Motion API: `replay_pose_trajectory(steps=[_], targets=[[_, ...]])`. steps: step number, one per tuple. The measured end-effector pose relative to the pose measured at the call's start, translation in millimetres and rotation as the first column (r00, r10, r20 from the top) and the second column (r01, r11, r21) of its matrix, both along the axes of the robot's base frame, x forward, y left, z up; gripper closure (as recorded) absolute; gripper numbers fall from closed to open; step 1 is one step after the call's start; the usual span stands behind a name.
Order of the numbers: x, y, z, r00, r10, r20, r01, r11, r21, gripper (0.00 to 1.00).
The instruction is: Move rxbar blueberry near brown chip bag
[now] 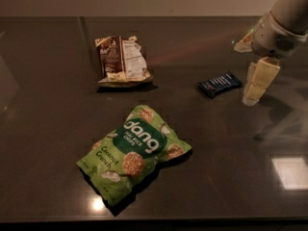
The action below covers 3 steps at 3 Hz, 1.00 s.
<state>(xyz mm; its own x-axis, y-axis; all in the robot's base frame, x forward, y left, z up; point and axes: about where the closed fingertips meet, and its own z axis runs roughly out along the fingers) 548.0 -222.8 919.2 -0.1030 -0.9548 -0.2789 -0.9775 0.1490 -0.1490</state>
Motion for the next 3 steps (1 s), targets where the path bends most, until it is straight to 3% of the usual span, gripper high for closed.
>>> replay_pose_trajectory(steps=[1,3], targets=[[31,-5,-23,0.9988,0.042,-0.025,-0.042,0.999,-0.004,0.00],[68,-8,-67,0.9919,0.106,-0.070,-0.107,0.994,-0.017,0.00]])
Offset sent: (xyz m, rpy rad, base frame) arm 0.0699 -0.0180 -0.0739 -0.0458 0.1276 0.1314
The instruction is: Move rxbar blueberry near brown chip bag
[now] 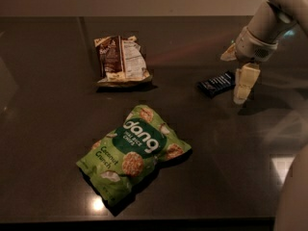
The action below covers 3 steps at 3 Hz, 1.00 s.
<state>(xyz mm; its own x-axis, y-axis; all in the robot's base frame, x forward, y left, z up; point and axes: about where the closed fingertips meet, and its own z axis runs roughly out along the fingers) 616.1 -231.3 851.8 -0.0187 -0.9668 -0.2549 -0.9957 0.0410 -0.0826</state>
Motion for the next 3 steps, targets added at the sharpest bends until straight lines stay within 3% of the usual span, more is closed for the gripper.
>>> replay_pose_trajectory(steps=[1,2,3], targets=[[7,2,-12,0.9997,0.019,-0.012,-0.019,1.000,0.003,0.00],[11,8,-20,0.9990,0.037,-0.027,-0.037,0.999,0.009,0.16],[15,16,-22,0.9978,0.049,-0.044,-0.048,0.999,0.017,0.41]])
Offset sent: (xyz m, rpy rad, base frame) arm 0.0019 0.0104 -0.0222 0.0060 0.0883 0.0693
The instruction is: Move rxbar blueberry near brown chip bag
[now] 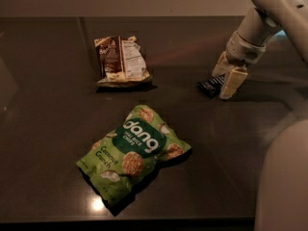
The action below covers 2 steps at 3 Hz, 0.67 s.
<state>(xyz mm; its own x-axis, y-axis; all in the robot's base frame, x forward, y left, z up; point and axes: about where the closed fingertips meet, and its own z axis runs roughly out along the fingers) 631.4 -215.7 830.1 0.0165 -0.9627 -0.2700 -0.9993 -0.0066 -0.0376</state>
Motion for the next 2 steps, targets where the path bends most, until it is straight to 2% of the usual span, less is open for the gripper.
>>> replay_pose_trajectory(steps=[2], targets=[[1.8,3.8,3.6,1.0000,0.006,-0.006,-0.006,1.000,0.003,0.87]])
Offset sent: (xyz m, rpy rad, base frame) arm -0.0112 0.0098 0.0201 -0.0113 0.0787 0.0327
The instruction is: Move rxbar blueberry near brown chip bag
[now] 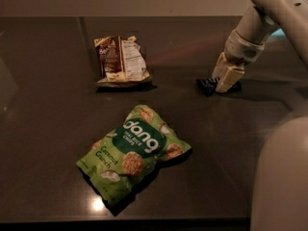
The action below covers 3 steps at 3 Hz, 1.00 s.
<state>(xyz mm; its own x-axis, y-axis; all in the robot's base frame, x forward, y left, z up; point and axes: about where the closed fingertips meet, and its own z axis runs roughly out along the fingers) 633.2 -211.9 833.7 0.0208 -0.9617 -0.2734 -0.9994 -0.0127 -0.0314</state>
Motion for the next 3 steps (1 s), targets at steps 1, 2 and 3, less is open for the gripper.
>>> replay_pose_trajectory(steps=[1,2,3], targets=[[0,0,0,1.0000,0.000,0.000,0.000,1.000,0.000,1.00],[14,26,15,0.9999,0.000,0.016,0.000,1.000,0.025,1.00],[39,67,32,0.9993,-0.006,0.036,0.003,0.997,0.080,1.00]])
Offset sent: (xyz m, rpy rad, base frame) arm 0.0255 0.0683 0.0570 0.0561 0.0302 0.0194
